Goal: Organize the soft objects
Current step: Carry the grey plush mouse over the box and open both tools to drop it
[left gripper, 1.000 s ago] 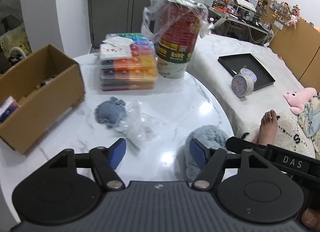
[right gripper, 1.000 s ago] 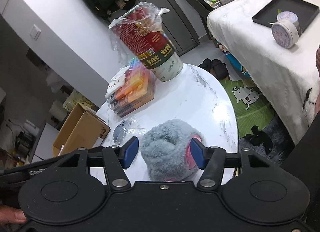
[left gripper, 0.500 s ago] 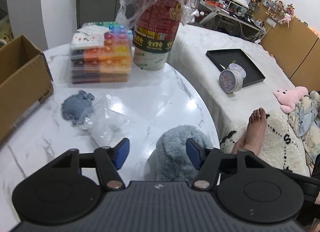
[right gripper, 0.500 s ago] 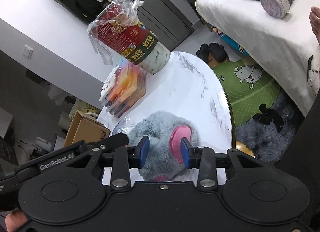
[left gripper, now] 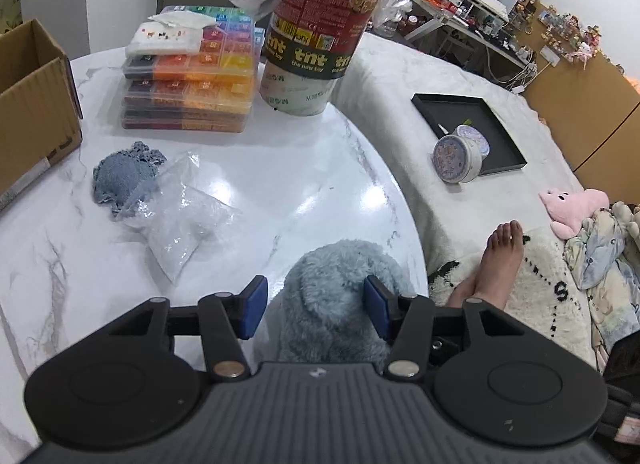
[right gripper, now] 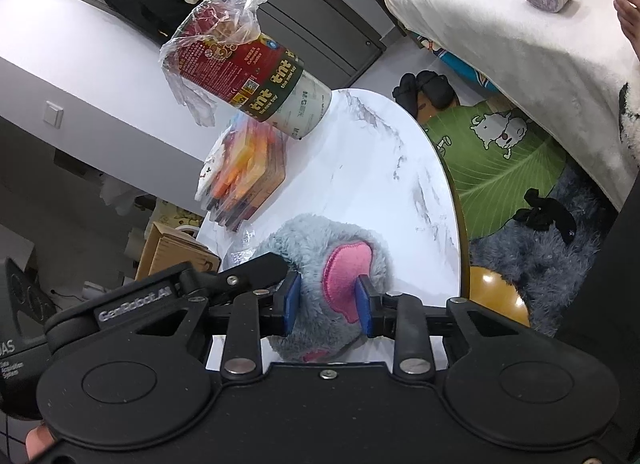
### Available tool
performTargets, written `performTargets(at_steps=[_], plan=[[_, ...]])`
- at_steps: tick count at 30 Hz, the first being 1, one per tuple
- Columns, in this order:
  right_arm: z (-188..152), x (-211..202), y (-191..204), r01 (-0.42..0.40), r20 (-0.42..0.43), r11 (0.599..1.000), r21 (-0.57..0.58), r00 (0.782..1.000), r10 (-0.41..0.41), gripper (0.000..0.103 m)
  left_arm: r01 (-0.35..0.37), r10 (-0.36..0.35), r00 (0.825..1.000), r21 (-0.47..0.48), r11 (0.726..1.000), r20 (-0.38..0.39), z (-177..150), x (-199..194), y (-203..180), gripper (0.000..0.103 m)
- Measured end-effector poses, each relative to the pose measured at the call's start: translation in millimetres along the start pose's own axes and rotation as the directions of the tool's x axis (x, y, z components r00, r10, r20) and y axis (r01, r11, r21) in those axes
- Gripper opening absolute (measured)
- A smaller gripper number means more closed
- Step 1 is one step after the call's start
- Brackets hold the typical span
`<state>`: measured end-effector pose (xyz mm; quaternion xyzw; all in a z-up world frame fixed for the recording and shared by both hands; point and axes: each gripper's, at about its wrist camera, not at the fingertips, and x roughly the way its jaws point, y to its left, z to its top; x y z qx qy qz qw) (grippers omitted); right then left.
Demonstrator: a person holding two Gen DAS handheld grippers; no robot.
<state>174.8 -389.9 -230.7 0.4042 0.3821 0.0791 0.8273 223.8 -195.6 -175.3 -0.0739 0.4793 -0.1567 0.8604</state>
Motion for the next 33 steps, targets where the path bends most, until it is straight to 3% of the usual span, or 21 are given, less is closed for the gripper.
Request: performTargets(at_steps=[2,7,22,33], plan=[[-1.0,1.4,-0.1,0.001,-0.003,1.0,-0.004,1.0,-0.001,0.027,0.015,-0.016,1.0,-0.025,1.0,-0.015,-1.9,4.7,1.5,0.037],[-1.3,0.6,-0.6,-0.006,0.0,1.0,0.01,1.0,0.006,0.024,0.015,-0.015,1.0,-0.036,0.999,-0.005,-3.9,0.3,1.4,0.029],[-9.4,1.4,43.7,-0.077,-0.005,0.997,-0.029,0.997,0.077,0.022,-0.029,0.027,0.995,0.017,0.999,0.097,0.6,-53.3,20.1,0.028],[-16.1,13.4,98.0,-0.077,-0.036,0.989,-0.124,0.997,0.073,0.021,-0.04,0.044,0.989,-0.036,0.999,0.139,10.8,-88.8,56.3,0.028]])
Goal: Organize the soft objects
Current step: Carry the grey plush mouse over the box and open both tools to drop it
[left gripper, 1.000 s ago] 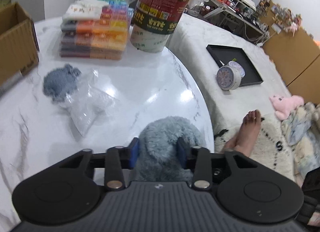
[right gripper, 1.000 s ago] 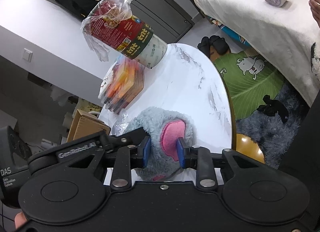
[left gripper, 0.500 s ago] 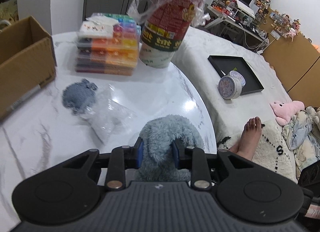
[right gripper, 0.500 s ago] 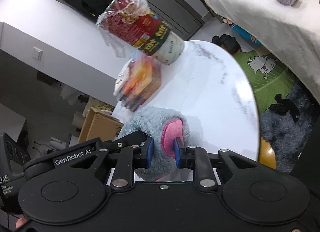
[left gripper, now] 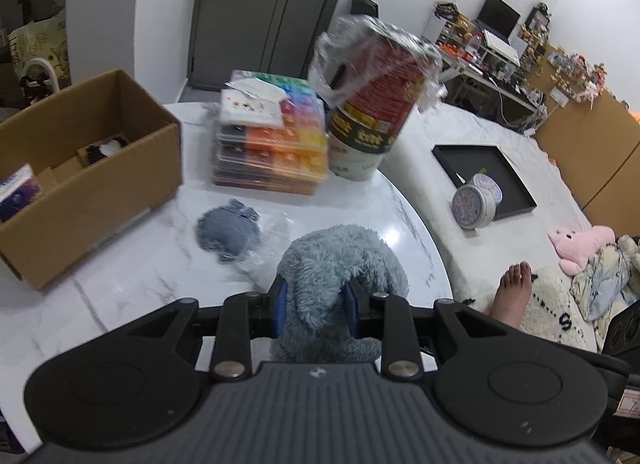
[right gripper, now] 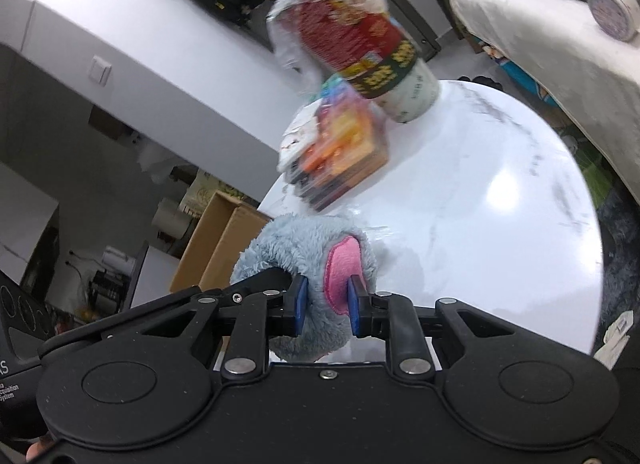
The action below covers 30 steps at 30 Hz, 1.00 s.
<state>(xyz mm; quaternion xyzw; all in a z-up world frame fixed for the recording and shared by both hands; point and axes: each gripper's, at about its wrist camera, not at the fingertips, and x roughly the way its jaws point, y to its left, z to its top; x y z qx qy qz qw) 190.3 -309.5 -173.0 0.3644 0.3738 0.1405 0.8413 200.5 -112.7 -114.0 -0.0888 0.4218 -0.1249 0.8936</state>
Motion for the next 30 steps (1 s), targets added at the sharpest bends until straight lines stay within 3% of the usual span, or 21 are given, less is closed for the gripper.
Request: performTargets(at_steps=[30], plan=[[26.9,88.8,152.1,-0.063,-0.085,0.977,-0.202,0.995,0.046,0.021,-0.04,0.066,0.987,-0.171,0.984,0.149,76.2,-55.9,125.8,0.027]])
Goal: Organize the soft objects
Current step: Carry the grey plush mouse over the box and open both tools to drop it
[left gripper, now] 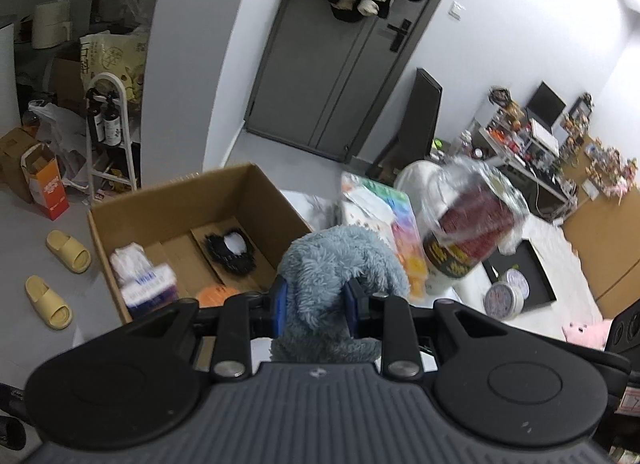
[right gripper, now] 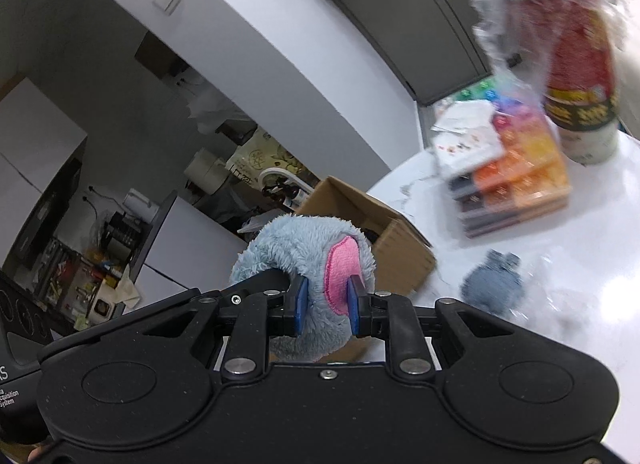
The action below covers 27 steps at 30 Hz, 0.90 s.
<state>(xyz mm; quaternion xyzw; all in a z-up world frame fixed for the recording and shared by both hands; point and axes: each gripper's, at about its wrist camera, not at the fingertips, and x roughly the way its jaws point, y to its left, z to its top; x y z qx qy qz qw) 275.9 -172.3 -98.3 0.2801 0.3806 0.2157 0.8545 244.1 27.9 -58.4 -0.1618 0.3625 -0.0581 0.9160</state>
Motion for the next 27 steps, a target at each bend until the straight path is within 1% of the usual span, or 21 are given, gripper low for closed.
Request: performTargets(at_steps=[5,11,16,22,27], plan=[[10.8,19.9,17.0,-0.016,-0.014,1.0,-0.014,1.0,0.016,0.021,-0.012,0.012,1.0,-0.014,1.0,0.023,18.2,1.5,16.4,0.027],[14.5,46.8,25.1,-0.025,-0.056,1.0,-0.019,0.998,0.024,0.021,-0.036,0.037,0.999,-0.029,0.999,0.015,28.9,12.7,39.2,0.027],[15.0,62.9,30.1,-0.011,-0.082,0.999,-0.037,0.997,0.007,0.021,-0.051,0.051,0.999,-0.032,0.998,0.003,31.3,22.1,52.2,0.026],[17.0,76.0,33.4,0.005,-0.09,0.999,-0.041,0.996,-0.009,0.021,-0.059,0.059,0.998,-0.033,0.998,-0.004,37.8,33.3,62.4,0.026],[22.3,83.2,36.5,0.025,-0.082,0.999,-0.047,0.996,-0.029,0.021,-0.041,0.041,0.999,-0.047,0.998,0.002,44.3,44.2,69.3,0.025]])
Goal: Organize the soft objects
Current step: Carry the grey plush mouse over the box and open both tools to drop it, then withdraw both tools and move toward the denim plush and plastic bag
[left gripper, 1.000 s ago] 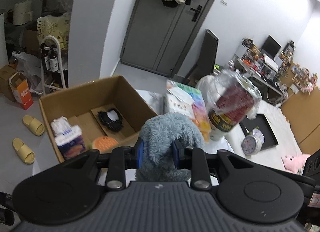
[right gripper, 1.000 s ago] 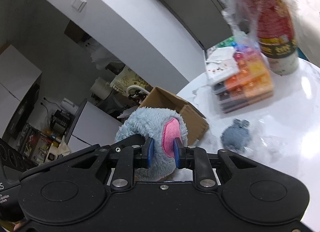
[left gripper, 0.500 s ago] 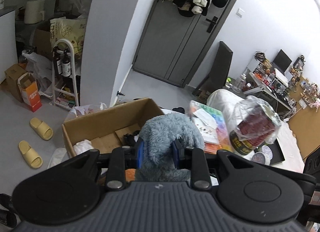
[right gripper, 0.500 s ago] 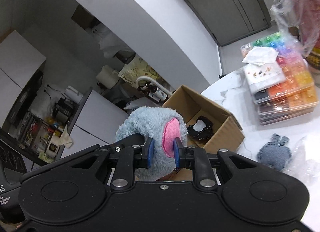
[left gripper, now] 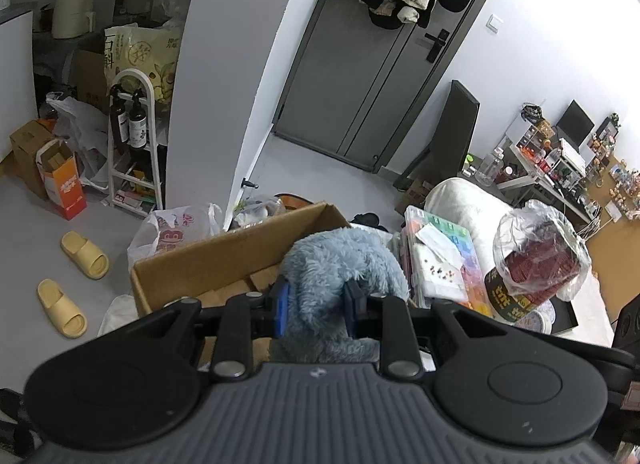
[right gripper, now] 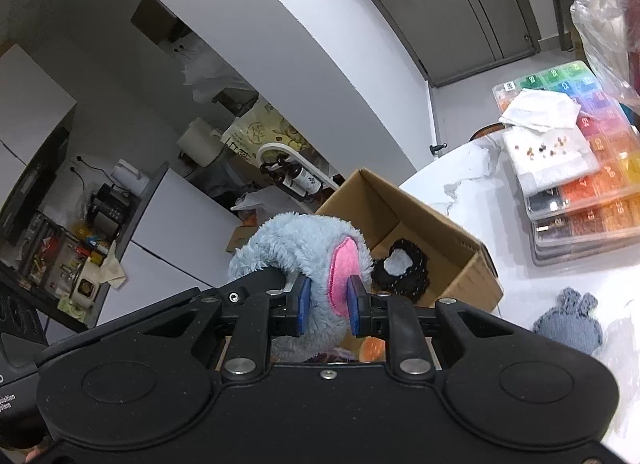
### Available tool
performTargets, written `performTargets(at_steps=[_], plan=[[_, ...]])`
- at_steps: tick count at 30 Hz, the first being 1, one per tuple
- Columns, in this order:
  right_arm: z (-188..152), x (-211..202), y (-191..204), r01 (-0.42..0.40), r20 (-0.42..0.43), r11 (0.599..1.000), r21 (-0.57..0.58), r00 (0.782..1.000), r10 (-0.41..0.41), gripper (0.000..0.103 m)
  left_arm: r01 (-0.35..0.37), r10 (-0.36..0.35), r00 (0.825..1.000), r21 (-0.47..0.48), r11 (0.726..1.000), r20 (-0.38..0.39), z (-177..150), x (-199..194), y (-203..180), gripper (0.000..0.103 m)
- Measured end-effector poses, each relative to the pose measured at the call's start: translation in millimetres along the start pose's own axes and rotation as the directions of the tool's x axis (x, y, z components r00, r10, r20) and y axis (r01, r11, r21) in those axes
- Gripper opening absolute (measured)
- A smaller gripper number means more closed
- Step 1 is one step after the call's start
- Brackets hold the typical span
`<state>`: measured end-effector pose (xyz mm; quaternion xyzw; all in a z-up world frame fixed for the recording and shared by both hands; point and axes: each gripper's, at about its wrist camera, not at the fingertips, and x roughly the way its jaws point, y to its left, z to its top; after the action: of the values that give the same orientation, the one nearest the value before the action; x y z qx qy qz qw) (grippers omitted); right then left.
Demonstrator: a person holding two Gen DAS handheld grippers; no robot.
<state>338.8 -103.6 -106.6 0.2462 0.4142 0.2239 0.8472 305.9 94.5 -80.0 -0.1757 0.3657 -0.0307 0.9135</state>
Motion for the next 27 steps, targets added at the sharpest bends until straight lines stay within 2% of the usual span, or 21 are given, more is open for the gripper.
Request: performTargets(at_steps=[6,8,11,13,19,23,27], plan=[[6.7,10.3,-0.1,0.007,0.005,1.0,0.013,1.0,-0.007,0.022,0.002,-0.003,1.0,0.033,0.999,0.025,8.7,7.9,3.8,0.026],[6.4,14.3,-0.5,0.013,-0.008,1.0,0.021,1.0,-0.012,0.023,-0.032,0.031,0.999,0.062,0.998,0.024,10.6,10.9,2.4,0.028],[3.4,16.5,1.5,0.003,-0.028,1.0,0.026,1.0,-0.002,0.026,-0.136,0.132,0.991,0.129,0.982,0.037,10.7,7.8,-3.8,0.032],[1.2,15.2,2.4,-0.002,-0.036,1.0,0.023,0.999,0.003,0.028,-0.154,0.149,0.988,0.156,0.976,0.044,9.1,2.6,-4.8,0.04],[-0.5,6.3,5.4,0.013,-0.061,1.0,-0.007,0.998,-0.013,0.028,-0.182,0.18,0.983,0.083,0.98,0.024,8.4,-7.7,5.8,0.044],[-0.2,-3.8,6.5,0.025,-0.066,0.999,-0.03,0.997,-0.027,0.031,-0.196,0.195,0.981,0.069,0.978,0.014,5.1,-15.3,8.5,0.048],[-1.0,-14.0,6.6,0.04,-0.072,0.997,-0.063,0.996,-0.044,0.045,-0.203,0.203,0.979,0.076,0.976,0.008,1.7,-25.0,6.2,0.059]])
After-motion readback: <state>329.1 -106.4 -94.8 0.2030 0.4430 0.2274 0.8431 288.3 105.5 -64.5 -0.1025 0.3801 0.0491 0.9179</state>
